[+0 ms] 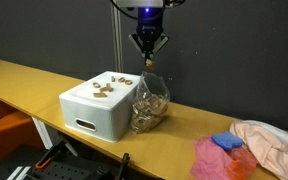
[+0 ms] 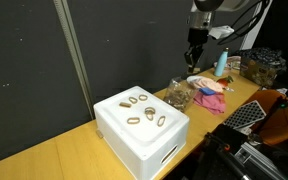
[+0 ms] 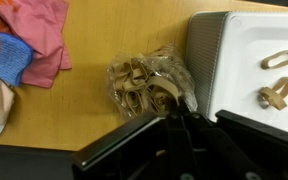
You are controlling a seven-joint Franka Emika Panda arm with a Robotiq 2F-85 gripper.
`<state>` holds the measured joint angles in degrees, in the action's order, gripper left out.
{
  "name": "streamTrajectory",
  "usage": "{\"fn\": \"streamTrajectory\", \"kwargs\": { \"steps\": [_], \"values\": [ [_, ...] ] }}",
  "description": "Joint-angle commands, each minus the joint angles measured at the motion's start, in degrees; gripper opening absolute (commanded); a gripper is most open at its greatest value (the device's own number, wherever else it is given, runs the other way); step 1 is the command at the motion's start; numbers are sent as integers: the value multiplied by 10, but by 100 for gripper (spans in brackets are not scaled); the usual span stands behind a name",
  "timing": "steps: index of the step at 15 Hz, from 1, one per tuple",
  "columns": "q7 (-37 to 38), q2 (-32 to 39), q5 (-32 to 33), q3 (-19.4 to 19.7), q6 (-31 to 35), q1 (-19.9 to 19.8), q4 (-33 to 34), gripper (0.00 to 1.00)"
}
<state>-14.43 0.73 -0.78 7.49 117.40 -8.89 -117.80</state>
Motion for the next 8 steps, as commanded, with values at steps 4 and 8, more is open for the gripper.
{"fn": "streamTrajectory", "kwargs": {
  "steps": [4,8],
  "values": [
    [26,51,-18,2,63,1,2,0],
    [25,99,-34,-3,100,0,15,0]
  ]
}}
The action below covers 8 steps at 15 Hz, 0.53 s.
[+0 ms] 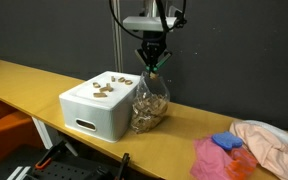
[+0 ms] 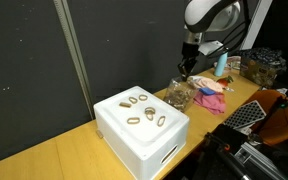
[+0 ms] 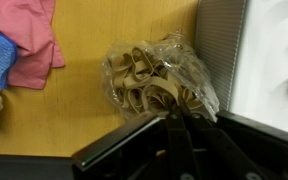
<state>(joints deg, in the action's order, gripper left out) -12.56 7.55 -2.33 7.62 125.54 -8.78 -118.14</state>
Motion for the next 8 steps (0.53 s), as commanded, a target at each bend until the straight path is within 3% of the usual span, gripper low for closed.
{"fn": "streamTrajectory", "kwargs": {
  "steps": [1,5,6,8],
  "values": [
    [5,39,-24,-7,25,-2,18,0],
    [-2,54,-42,-15,45,-4,18,0],
    [-2,52,-43,-17,52,-3,14,27],
    [-3,46,-50,-20,56,-2,8,34]
  ]
}}
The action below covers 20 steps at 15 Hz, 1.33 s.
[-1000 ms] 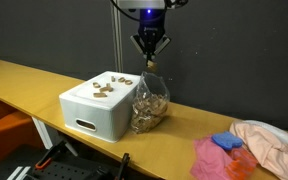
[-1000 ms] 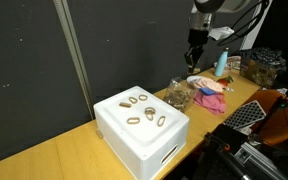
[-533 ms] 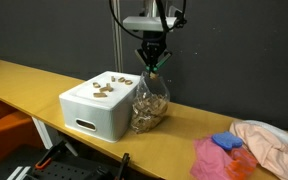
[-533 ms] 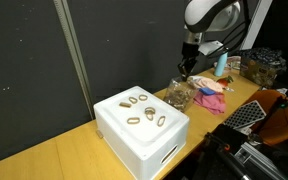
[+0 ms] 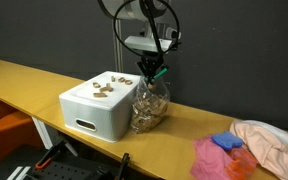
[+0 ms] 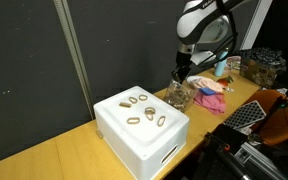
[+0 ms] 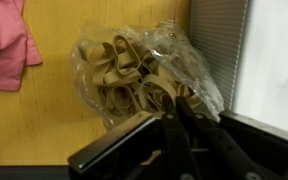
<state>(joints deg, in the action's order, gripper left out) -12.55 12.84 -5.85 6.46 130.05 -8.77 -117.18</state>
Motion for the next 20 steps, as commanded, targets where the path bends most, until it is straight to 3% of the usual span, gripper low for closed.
{"fn": "streamTrajectory", "kwargs": {
  "steps": [1,9,14,20],
  "values": [
    [-3,-13,-16,-10,10,-2,-5,40],
    [-2,-61,-48,-20,-8,5,-3,98],
    [-3,-83,-66,-29,-29,18,35,100],
    [-18,-2,-84,-49,-21,41,110,100]
  ]
}}
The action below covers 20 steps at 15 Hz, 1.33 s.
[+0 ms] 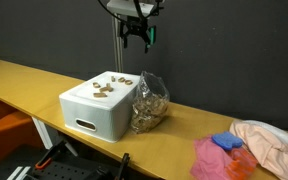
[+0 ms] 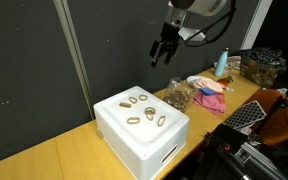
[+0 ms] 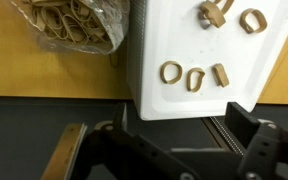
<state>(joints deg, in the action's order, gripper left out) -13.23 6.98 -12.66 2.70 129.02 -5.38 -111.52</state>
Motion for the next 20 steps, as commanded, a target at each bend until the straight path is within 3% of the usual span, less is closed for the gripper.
{"fn": "streamTrajectory", "kwargs": {
  "steps": [1,11,15,20],
  "values": [
    [-7,80,-13,-18,-11,11,70,100],
    [14,261,19,-56,-66,34,274,100],
    [30,274,31,-58,-108,48,303,100],
    [62,256,77,-46,-125,63,287,100]
  ]
}}
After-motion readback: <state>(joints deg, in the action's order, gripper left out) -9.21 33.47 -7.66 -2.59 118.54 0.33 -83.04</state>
